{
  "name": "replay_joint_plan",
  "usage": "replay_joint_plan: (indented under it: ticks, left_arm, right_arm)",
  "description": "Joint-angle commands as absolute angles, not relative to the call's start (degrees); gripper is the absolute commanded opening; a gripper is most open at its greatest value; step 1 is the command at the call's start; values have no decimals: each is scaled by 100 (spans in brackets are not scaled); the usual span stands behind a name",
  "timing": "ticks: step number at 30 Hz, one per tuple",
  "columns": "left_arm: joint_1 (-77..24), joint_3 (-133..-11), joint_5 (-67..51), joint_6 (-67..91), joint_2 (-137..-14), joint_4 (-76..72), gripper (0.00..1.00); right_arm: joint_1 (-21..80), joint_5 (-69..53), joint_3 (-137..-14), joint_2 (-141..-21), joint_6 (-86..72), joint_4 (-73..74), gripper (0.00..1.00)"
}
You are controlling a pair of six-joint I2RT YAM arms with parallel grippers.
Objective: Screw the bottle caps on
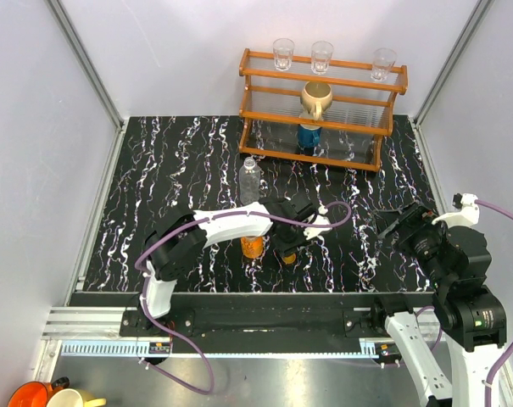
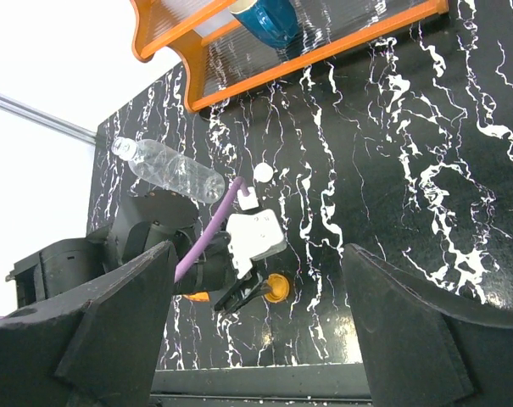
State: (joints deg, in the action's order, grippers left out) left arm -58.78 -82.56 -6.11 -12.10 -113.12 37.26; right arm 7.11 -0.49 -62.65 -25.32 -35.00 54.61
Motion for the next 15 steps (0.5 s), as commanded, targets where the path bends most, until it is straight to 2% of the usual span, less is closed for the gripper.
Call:
replay_joint_plan:
  ticks: [1,5,10,13,14,15]
  left_arm:
    - [-5915,-8209,-756,-1151,-11408,3524,46]
    - [-5915,-8218,-765,-1160,-11496,3472,36]
    - [-5924,-8305,-747,-1151,-11663,3481,29]
    - [-5924,-8349,-730,-1160,-11681,3489,16]
    - [-5924,-8367,-695,-1160,-11689,3498,4]
    - [-5924,-8393,-694,-1151,-11689,3524,0]
  right_arm:
    - [712,18,-6275,-2619,-3498,5133,87]
    - [703,-141,-6310,-2593,-3498,5115,87]
    - [712,-176,-6363,-2540,-3489,5115,86]
    - [703,-193,-6398,-2514,-3480,5115,86]
    - [712,-202,-6416,-2505,-3480,5115,86]
    - [703,-211,-6425,-2505,-3480,5115,86]
